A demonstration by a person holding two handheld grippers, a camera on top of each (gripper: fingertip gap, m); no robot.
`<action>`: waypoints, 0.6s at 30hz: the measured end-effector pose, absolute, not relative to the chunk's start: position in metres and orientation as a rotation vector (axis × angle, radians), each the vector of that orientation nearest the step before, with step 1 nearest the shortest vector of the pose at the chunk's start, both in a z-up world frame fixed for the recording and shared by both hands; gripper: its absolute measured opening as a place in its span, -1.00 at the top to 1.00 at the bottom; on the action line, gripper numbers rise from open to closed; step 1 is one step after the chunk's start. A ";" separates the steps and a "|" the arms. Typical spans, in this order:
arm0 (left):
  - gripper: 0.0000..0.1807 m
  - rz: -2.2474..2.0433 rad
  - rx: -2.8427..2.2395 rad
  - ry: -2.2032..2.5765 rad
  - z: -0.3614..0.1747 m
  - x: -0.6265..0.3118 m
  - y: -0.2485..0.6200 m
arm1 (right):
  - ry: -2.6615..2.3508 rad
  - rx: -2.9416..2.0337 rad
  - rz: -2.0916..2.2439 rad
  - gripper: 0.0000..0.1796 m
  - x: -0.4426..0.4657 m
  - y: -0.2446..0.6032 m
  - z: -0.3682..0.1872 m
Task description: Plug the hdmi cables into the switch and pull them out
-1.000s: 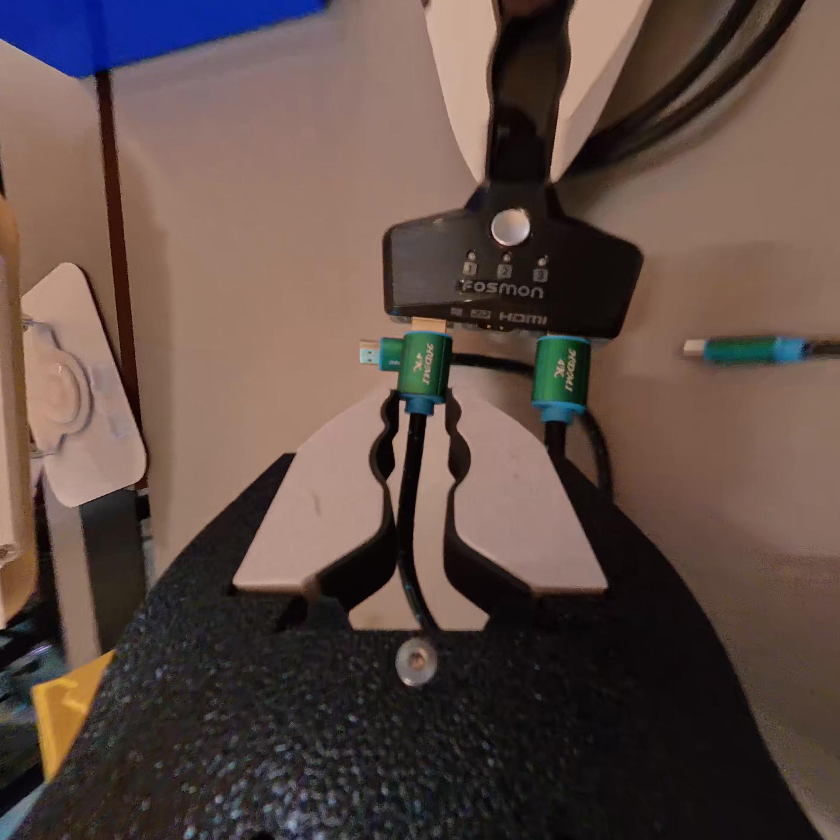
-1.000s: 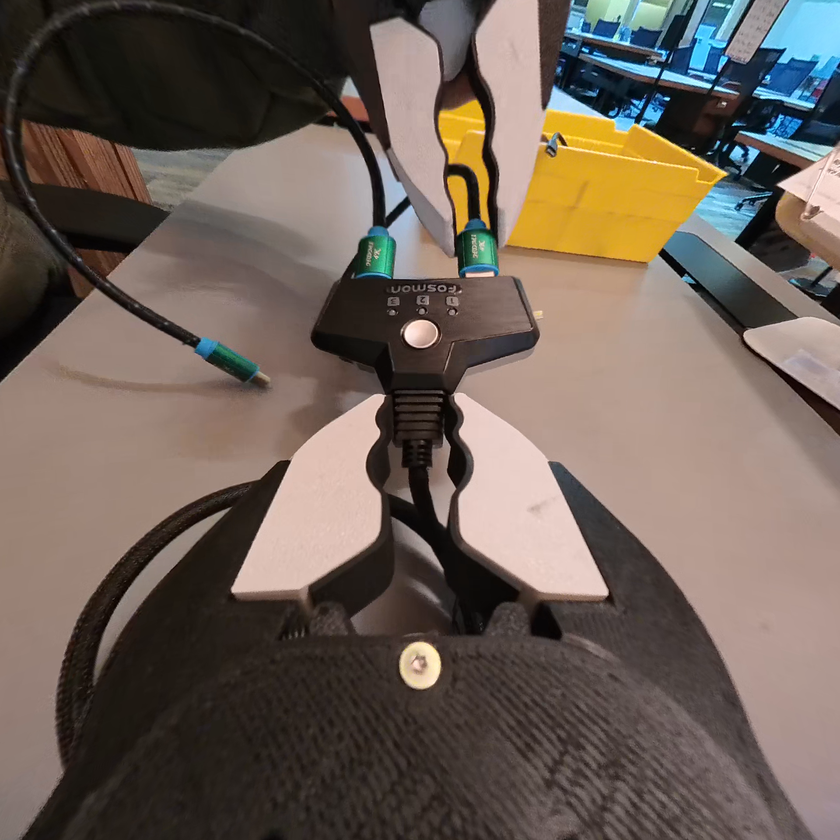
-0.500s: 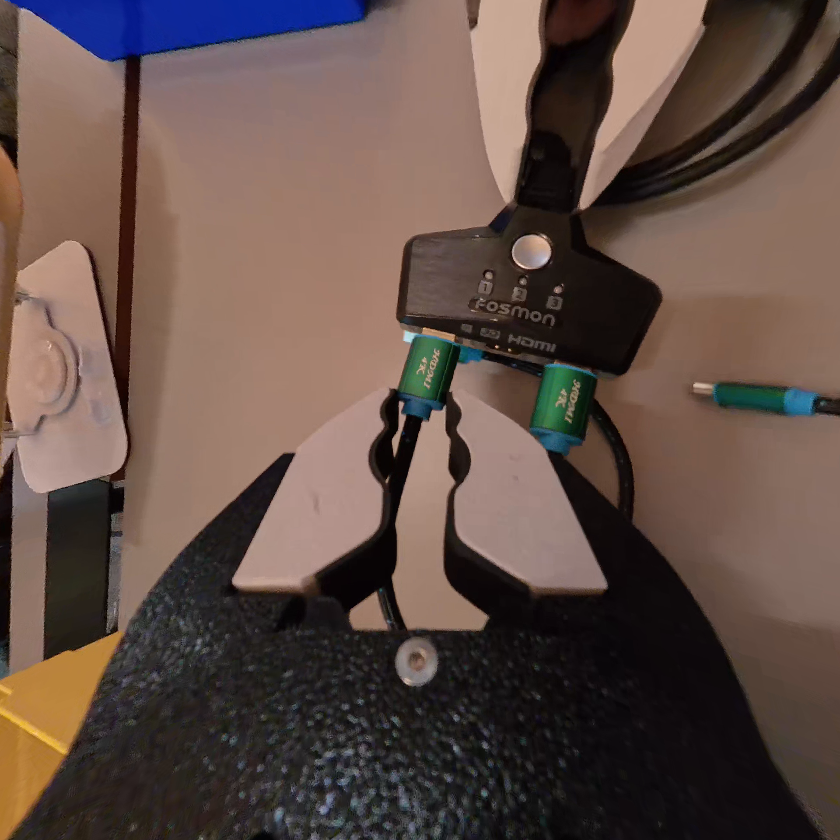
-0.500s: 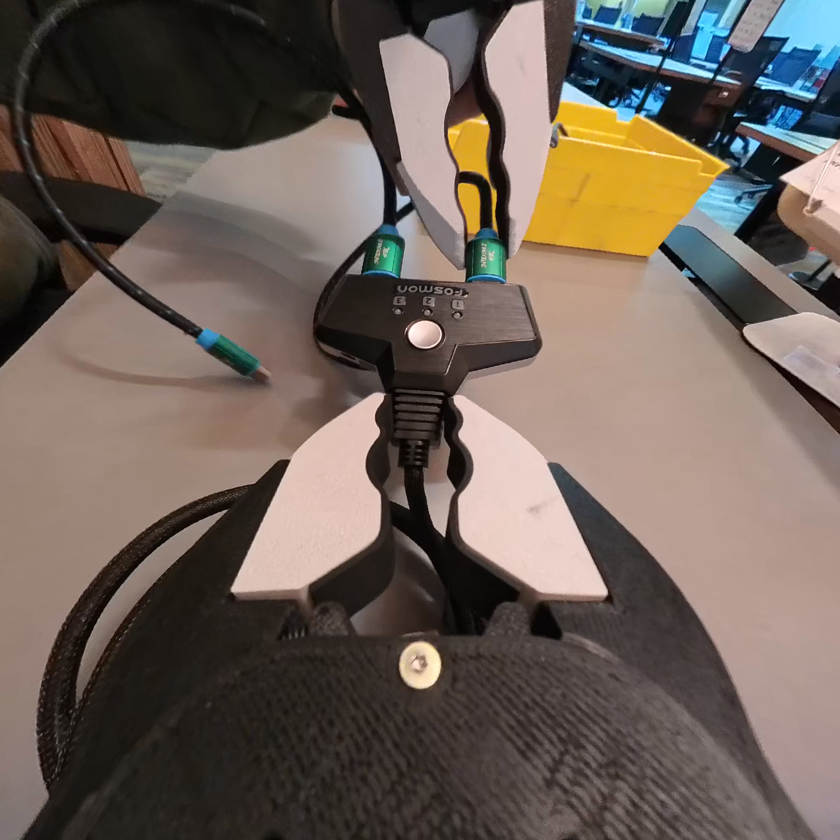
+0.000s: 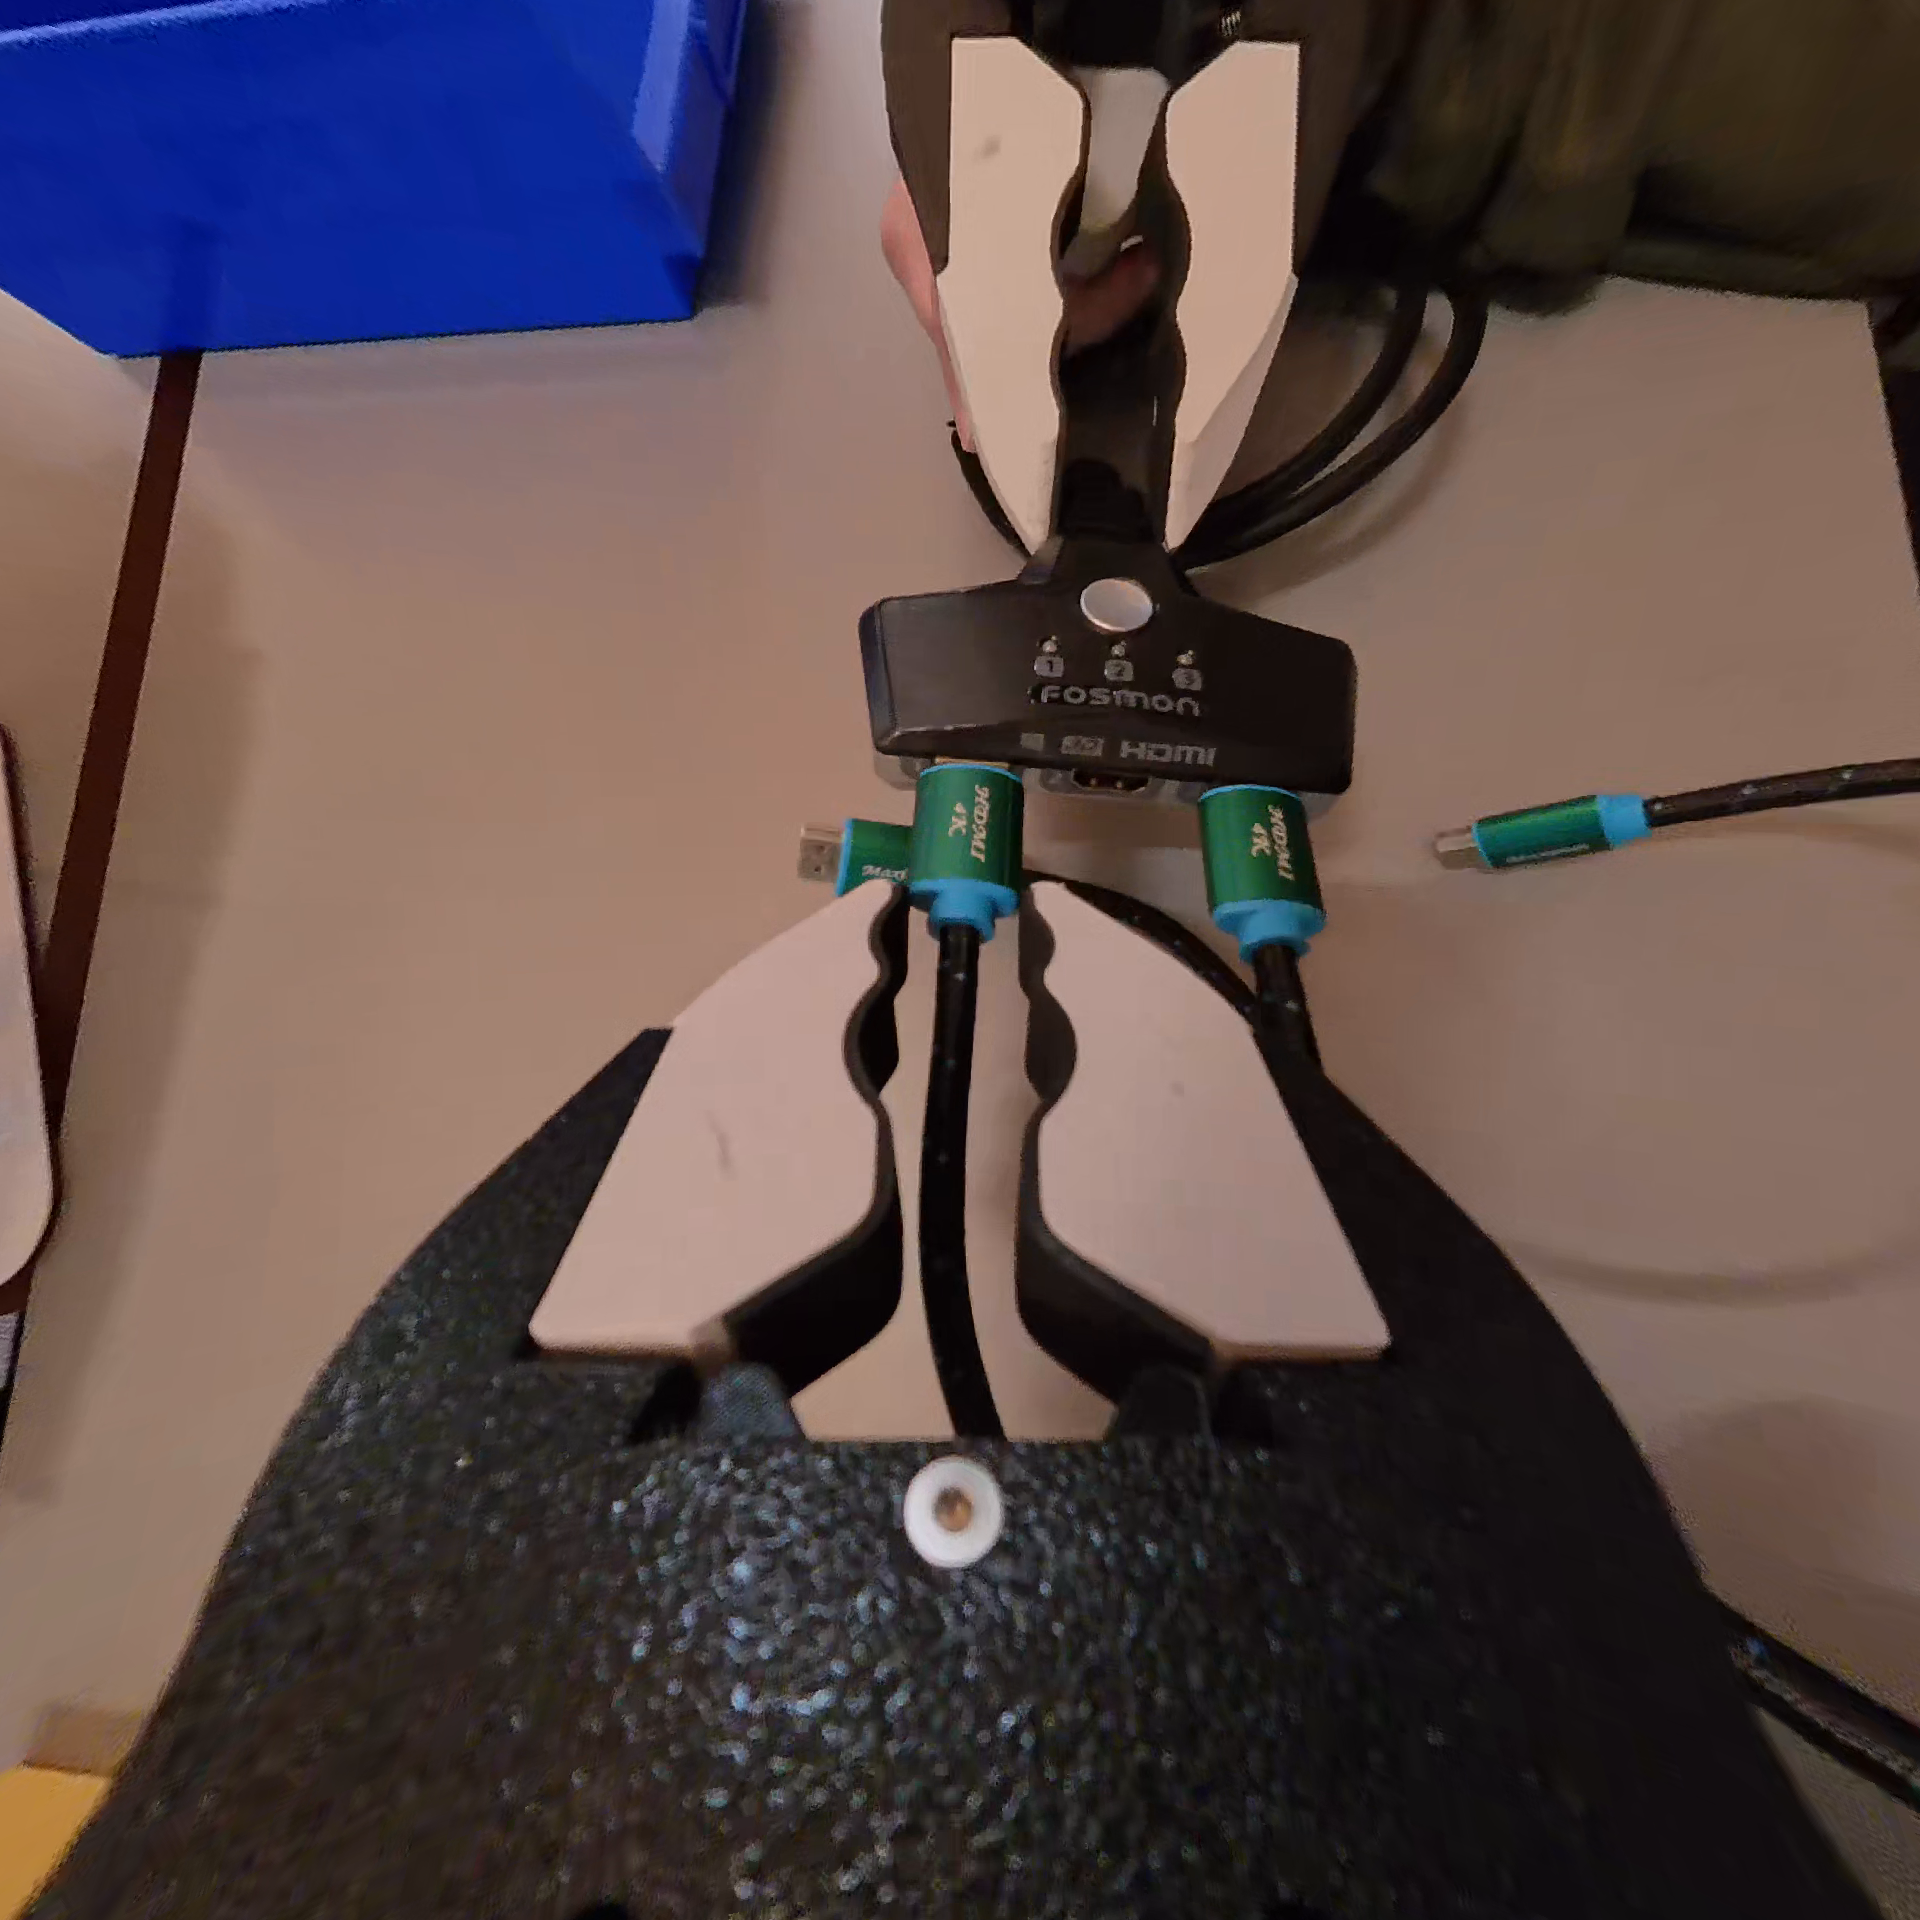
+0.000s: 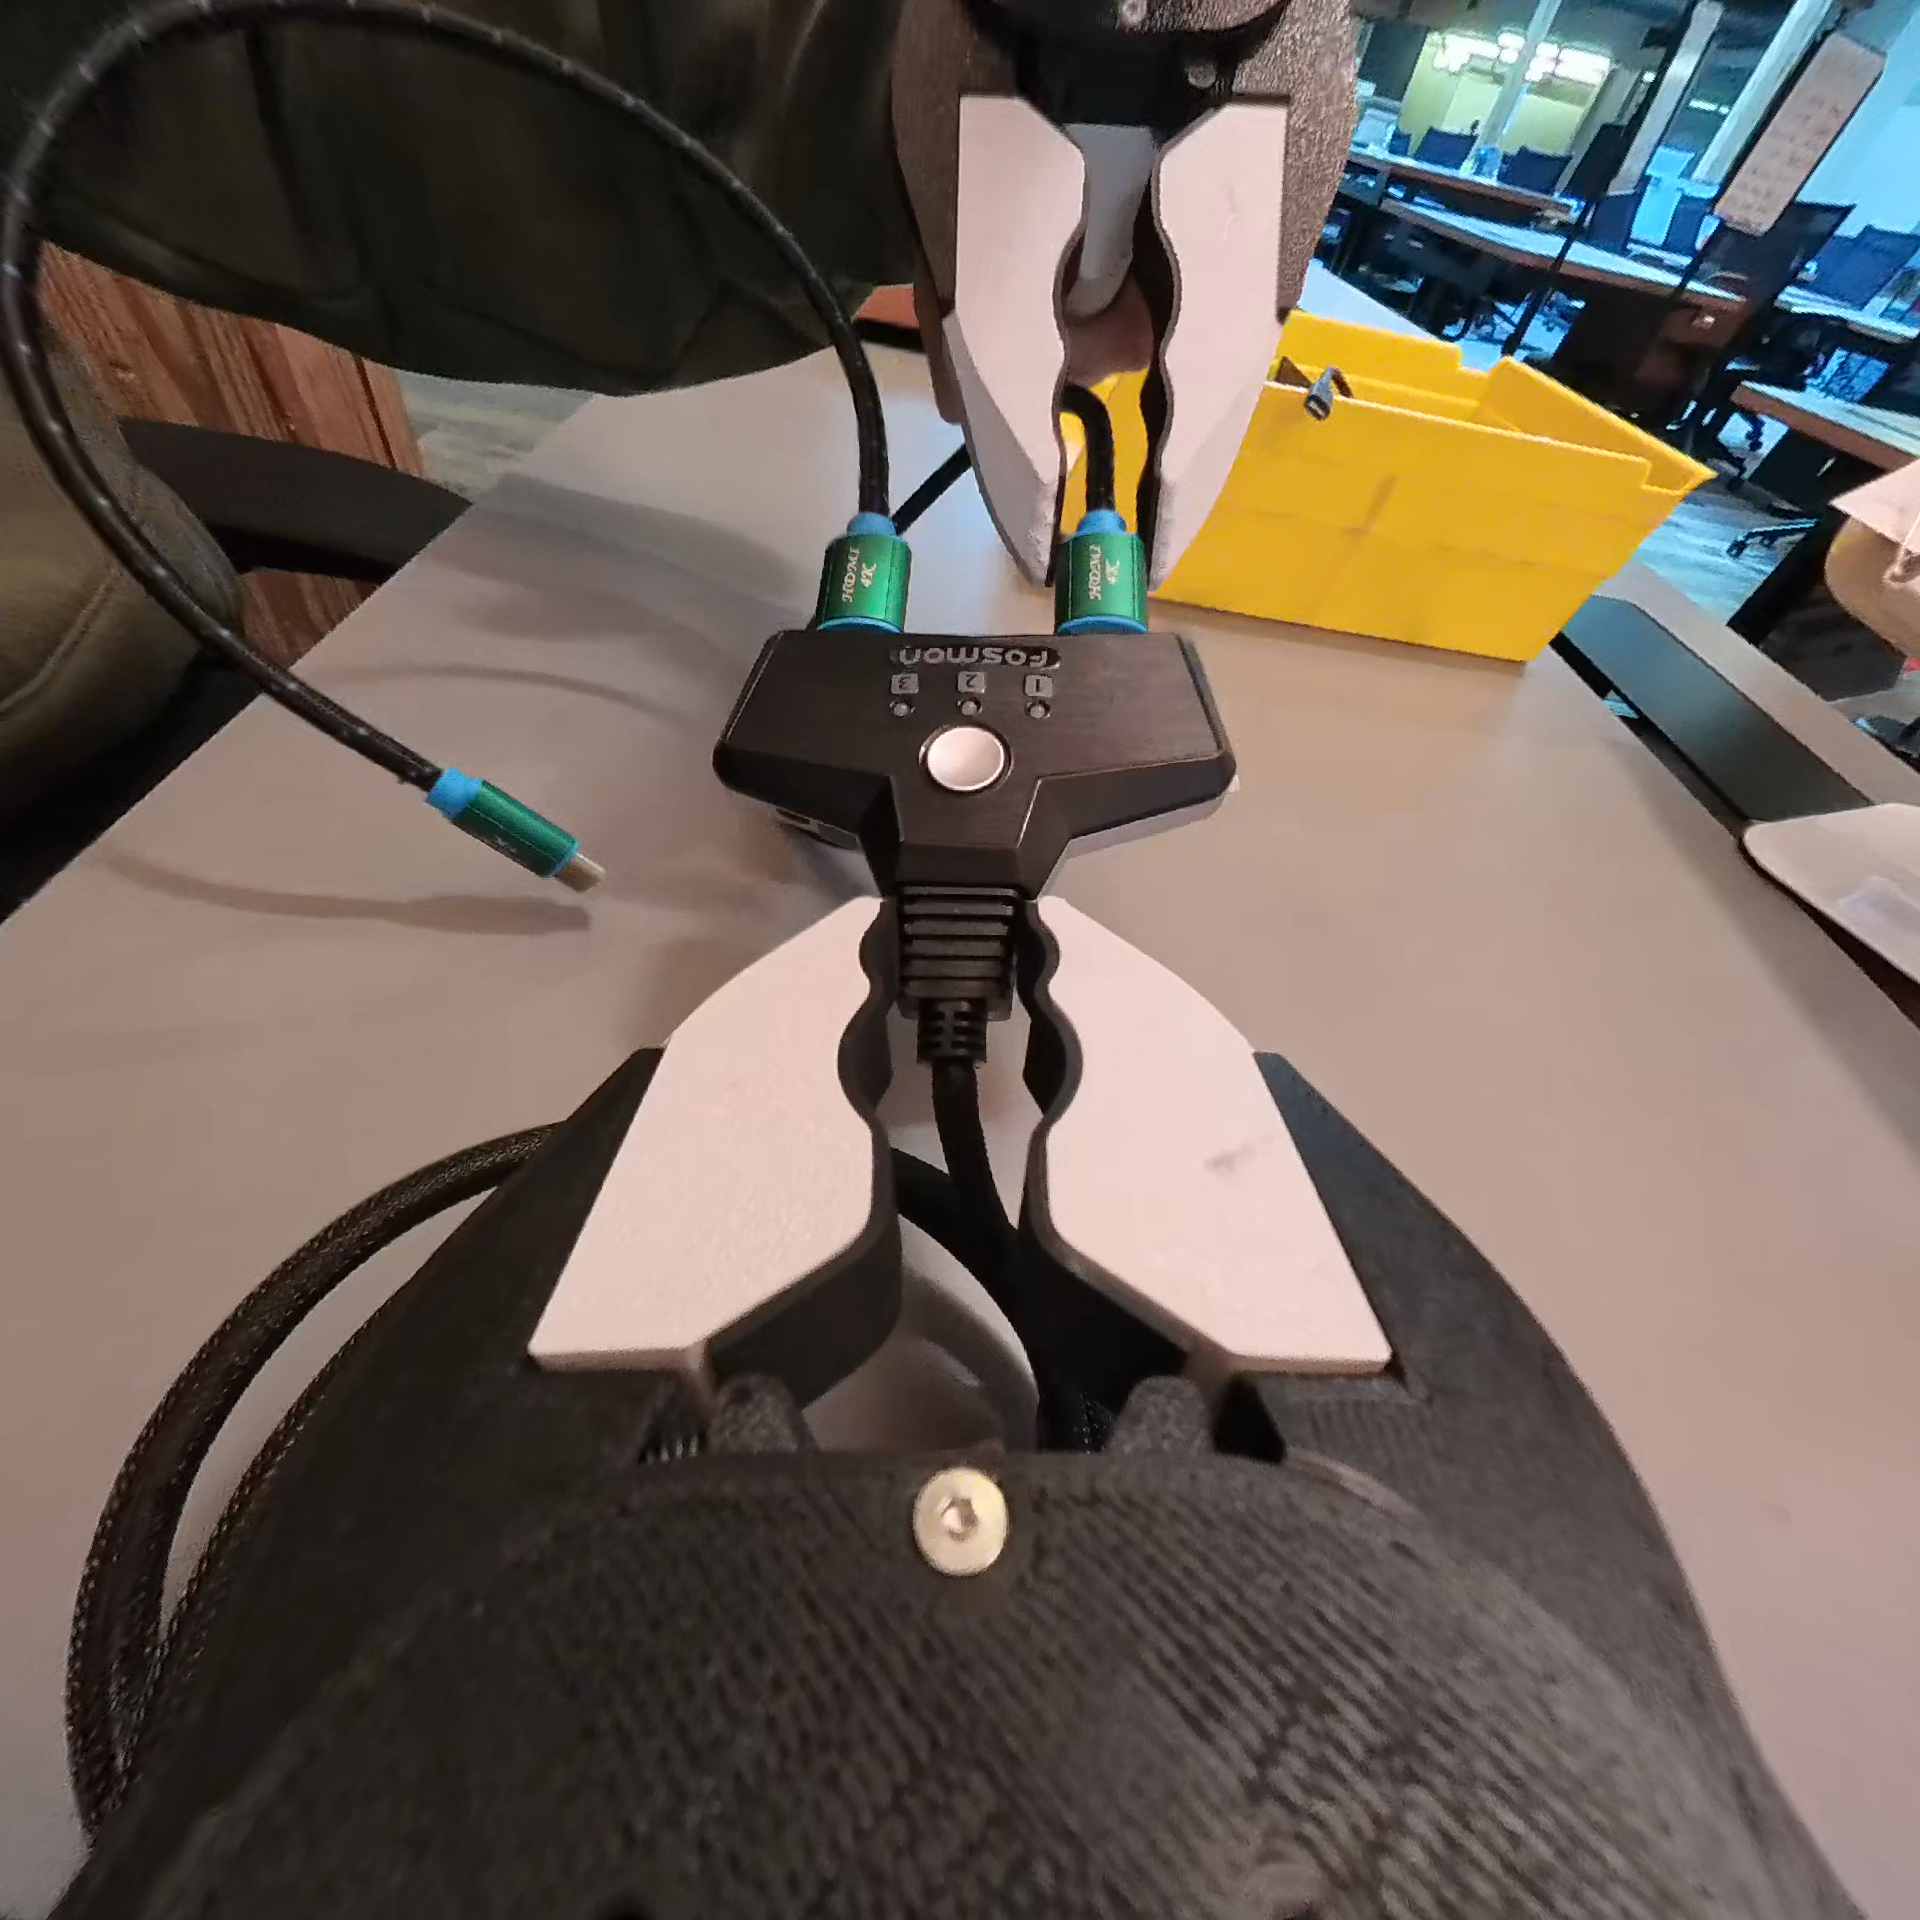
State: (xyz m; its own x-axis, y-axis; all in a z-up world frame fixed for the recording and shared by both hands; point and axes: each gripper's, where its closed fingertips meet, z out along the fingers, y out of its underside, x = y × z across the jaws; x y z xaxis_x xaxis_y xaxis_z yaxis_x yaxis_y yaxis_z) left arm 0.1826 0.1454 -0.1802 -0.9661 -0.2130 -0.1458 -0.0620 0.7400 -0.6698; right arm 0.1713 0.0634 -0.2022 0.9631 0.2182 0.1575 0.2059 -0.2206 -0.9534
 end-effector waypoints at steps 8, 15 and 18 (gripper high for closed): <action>0.80 -0.883 -0.101 2.771 -0.183 0.178 0.145 | -0.358 -1.820 0.008 0.76 0.167 0.064 -0.206; 0.80 -0.823 -0.158 2.777 -0.199 0.183 0.147 | -0.352 -1.803 0.027 0.76 0.167 0.062 -0.203; 0.80 -0.889 -0.193 2.745 -0.199 0.184 0.147 | -0.338 -1.789 0.021 0.76 0.169 0.062 -0.201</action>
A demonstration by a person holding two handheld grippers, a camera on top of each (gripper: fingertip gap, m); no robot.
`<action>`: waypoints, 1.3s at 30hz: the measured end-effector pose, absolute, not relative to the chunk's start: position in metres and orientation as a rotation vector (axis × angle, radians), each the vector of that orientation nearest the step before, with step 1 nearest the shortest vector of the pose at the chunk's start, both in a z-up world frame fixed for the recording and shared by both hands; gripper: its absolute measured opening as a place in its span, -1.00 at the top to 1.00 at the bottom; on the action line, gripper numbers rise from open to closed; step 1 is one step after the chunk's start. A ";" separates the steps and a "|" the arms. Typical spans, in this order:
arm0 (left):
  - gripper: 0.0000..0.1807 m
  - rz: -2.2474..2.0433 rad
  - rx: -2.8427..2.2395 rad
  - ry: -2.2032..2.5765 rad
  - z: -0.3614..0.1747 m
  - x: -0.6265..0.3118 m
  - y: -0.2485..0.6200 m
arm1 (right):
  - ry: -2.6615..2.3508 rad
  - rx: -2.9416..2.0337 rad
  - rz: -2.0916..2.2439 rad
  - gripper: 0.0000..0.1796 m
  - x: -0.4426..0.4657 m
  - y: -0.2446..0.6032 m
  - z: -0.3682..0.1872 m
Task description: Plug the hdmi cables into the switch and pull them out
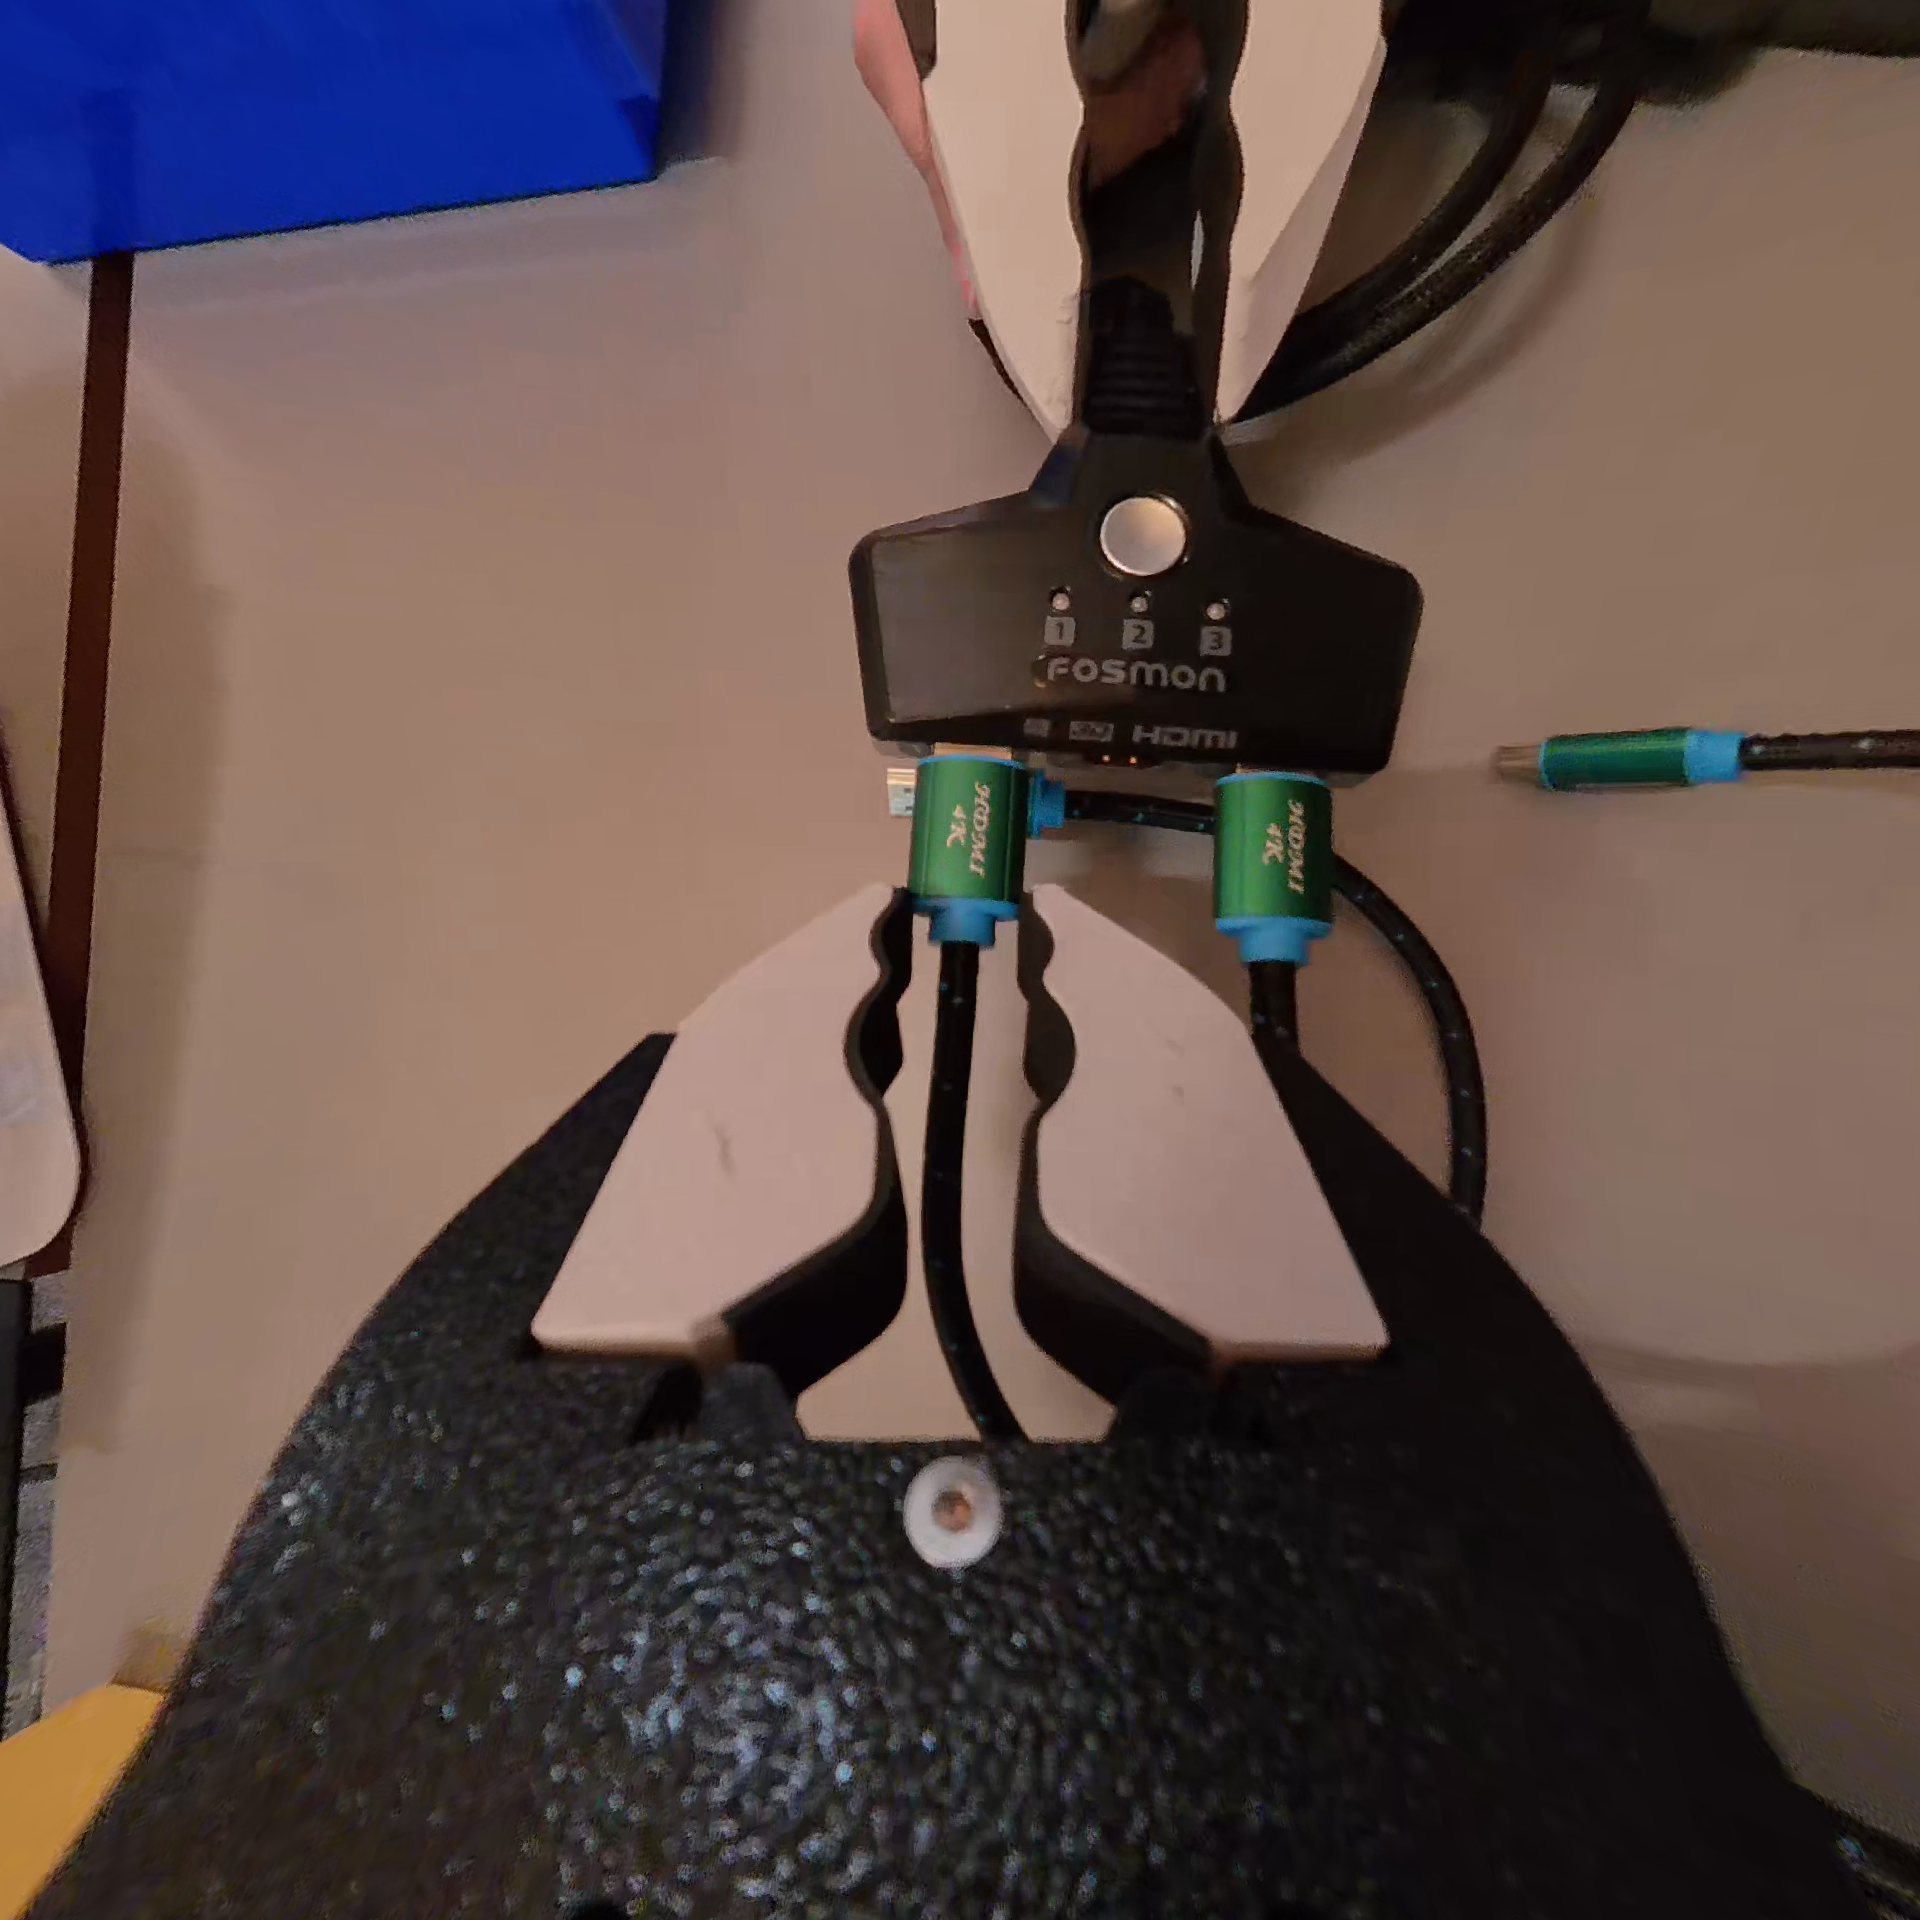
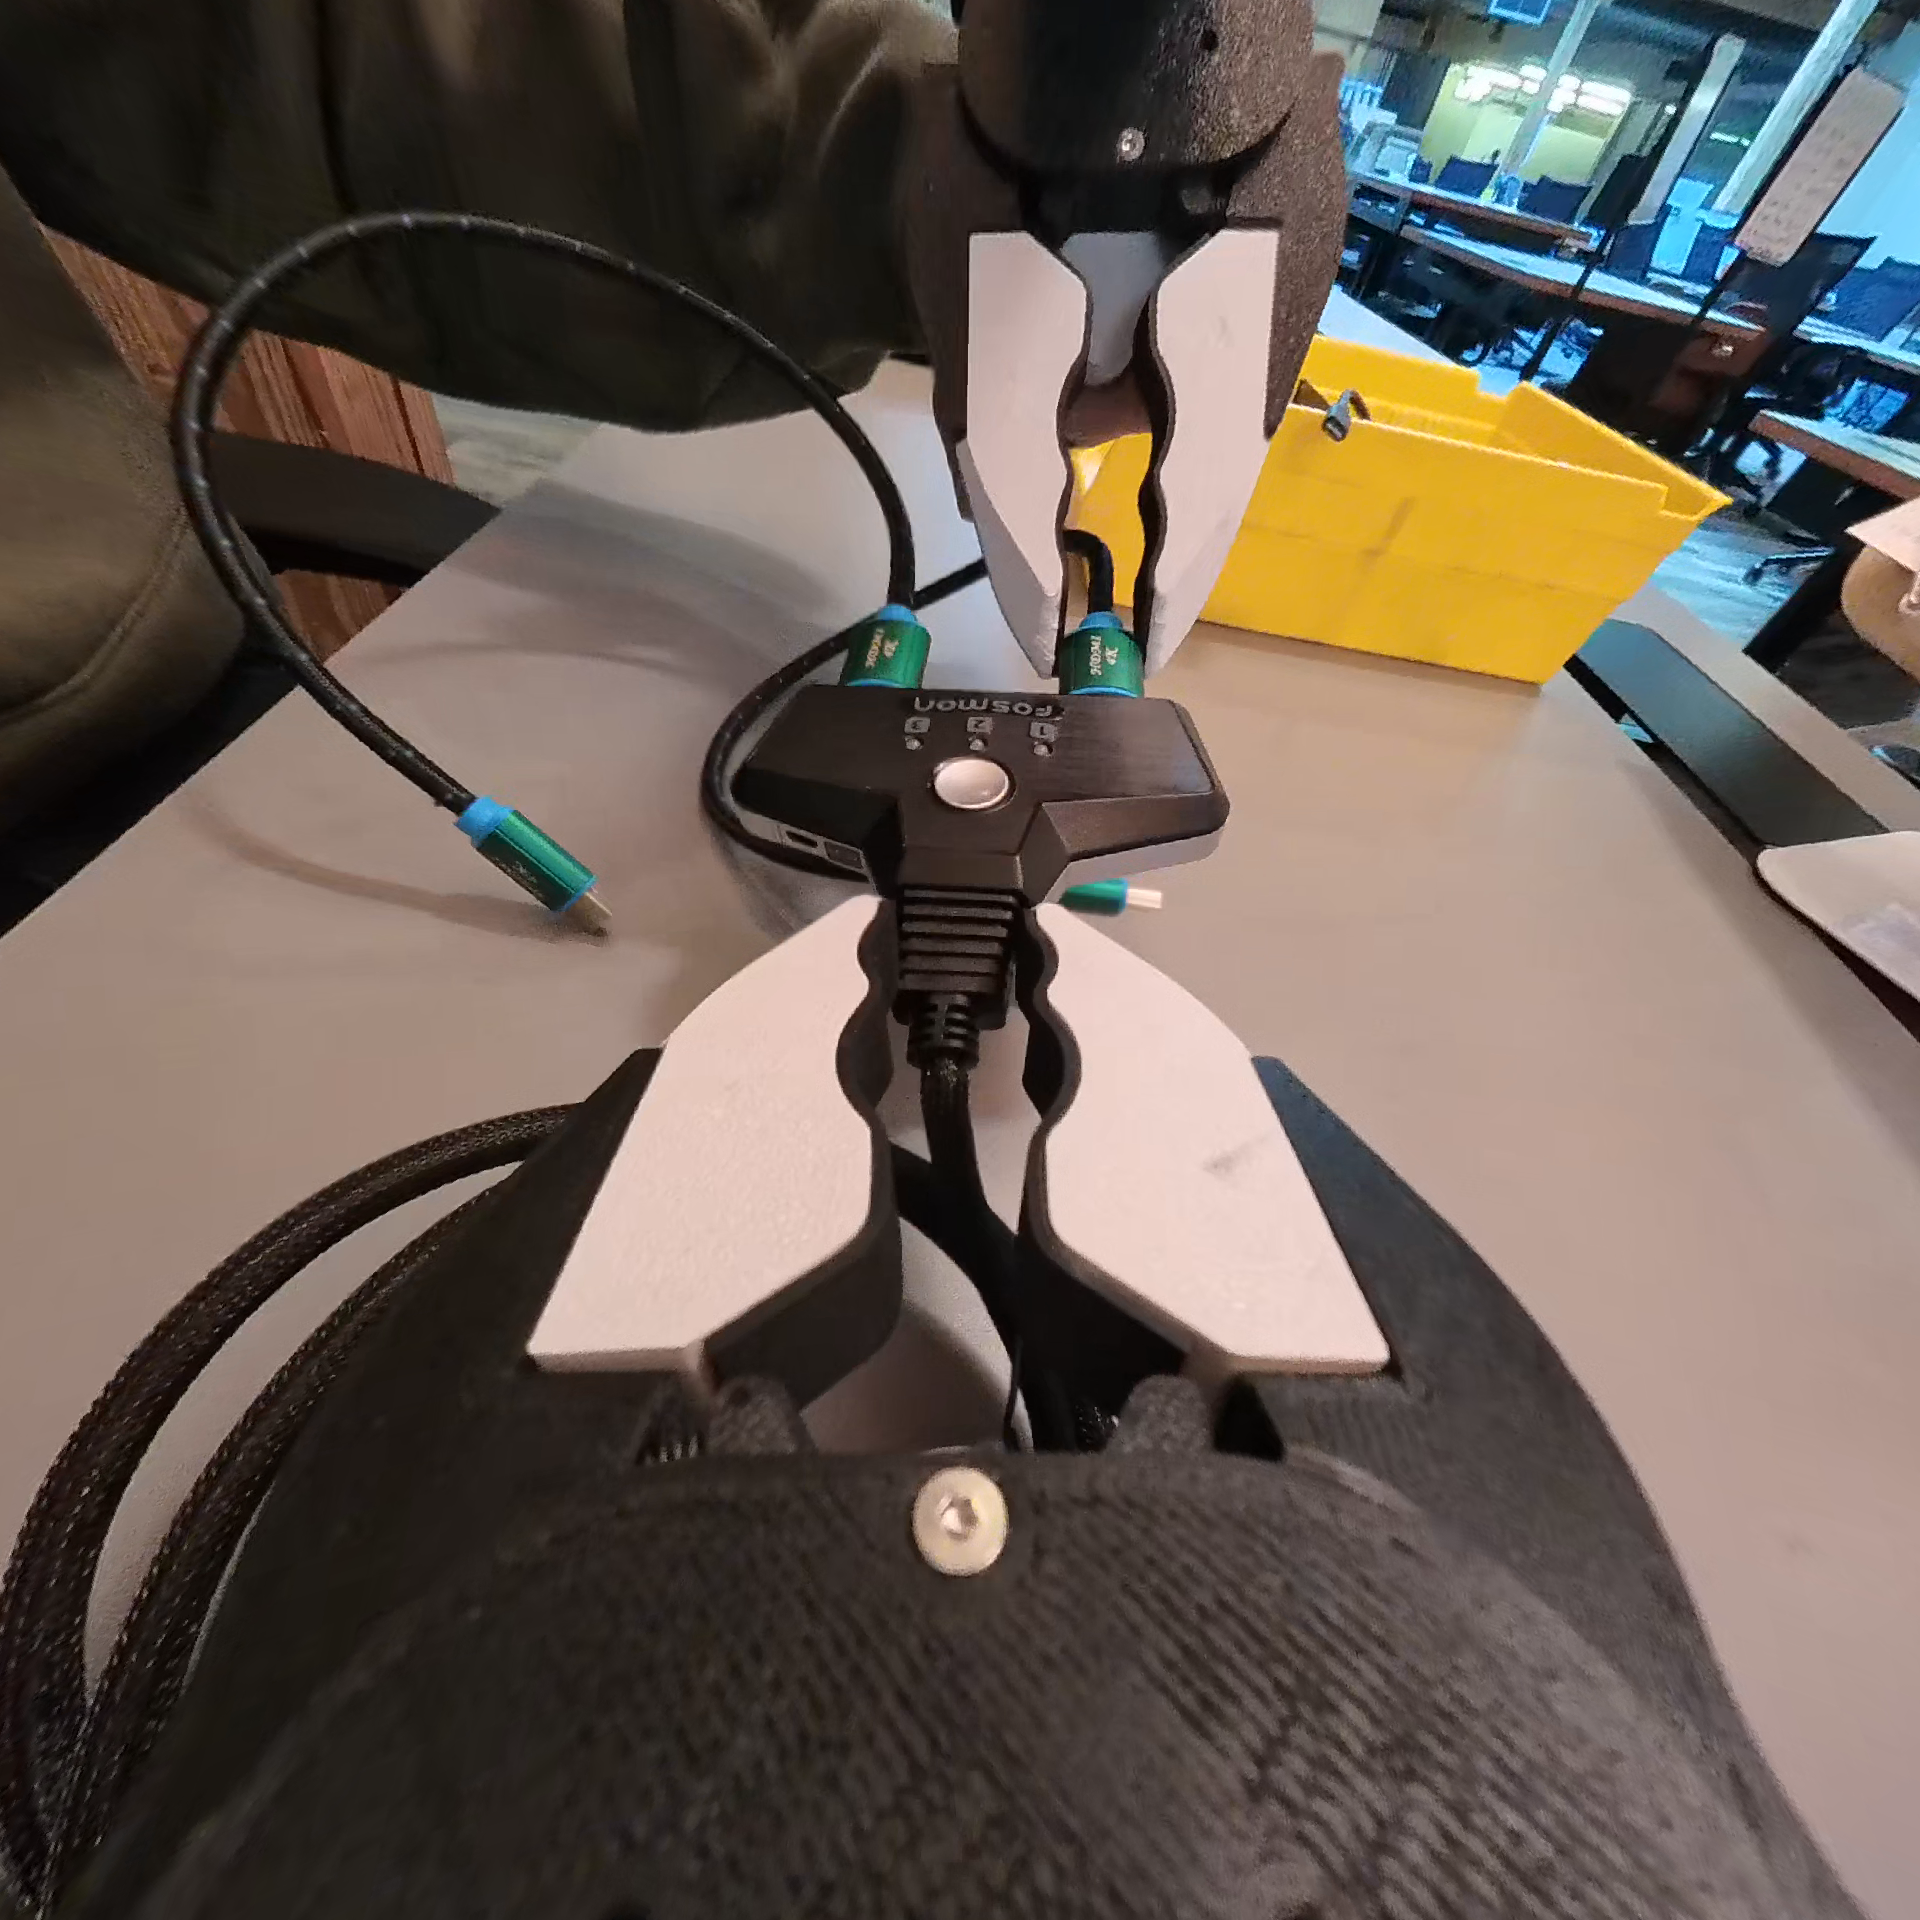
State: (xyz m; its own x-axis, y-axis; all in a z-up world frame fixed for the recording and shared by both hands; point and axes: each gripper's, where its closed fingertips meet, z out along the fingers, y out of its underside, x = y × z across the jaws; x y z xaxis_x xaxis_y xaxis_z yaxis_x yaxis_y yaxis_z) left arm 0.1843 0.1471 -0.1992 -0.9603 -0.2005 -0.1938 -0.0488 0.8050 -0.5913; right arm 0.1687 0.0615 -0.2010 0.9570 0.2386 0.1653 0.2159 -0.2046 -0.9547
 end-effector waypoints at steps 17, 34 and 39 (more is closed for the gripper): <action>0.80 -1.150 -0.315 2.575 -0.182 0.186 0.144 | -0.291 -1.745 0.026 0.75 0.174 0.060 -0.194; 0.56 -1.483 -0.648 1.840 -0.055 0.197 0.214 | -0.172 -1.595 -0.066 0.76 0.191 0.043 -0.155; 0.56 -1.422 -0.881 1.741 -0.086 0.178 0.285 | -0.149 -1.548 -0.263 0.75 0.205 0.027 -0.097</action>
